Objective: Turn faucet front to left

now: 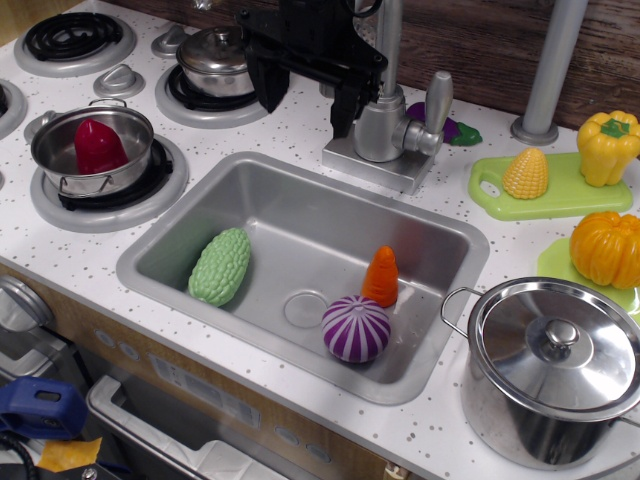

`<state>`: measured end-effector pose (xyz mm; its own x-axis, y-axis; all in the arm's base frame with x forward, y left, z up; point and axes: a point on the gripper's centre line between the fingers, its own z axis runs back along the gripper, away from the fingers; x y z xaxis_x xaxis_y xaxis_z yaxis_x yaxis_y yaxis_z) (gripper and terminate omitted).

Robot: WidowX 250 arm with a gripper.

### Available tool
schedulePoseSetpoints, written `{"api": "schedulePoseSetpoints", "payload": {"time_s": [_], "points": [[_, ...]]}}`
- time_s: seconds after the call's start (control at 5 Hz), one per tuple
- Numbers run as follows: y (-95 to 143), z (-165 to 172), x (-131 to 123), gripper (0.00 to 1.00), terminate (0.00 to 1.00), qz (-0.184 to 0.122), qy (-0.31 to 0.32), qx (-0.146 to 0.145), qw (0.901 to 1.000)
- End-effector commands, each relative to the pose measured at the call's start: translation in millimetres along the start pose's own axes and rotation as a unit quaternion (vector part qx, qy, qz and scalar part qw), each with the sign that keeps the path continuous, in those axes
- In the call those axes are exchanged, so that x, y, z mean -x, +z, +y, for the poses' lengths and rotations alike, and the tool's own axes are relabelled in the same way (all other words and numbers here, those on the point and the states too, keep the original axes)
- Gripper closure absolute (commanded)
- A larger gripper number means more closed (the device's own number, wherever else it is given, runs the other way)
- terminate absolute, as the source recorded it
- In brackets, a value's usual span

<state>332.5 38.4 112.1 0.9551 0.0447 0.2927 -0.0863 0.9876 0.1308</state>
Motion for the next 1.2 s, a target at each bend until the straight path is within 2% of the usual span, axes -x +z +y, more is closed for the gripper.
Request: {"api": "schedulePoseSetpoints", "payload": {"time_s": [0.0,0.2,0.6,1.0], "points": [[17.5,7.1,-30.1,0.00,0.00,-0.061,-0.002,-0.015,0.9980],[16.2,13.8,-36.7,1.00,0.00,-0.072,-0.004,-0.010,0.9974],[12.0,46.9,-37.7,1.00,0.00,-0.085,-0.026,-0.033,0.9955],[-0.6,84.9,-49.8,1.00,0.00,-0.106,-0.059,-0.023,0.9923]]}}
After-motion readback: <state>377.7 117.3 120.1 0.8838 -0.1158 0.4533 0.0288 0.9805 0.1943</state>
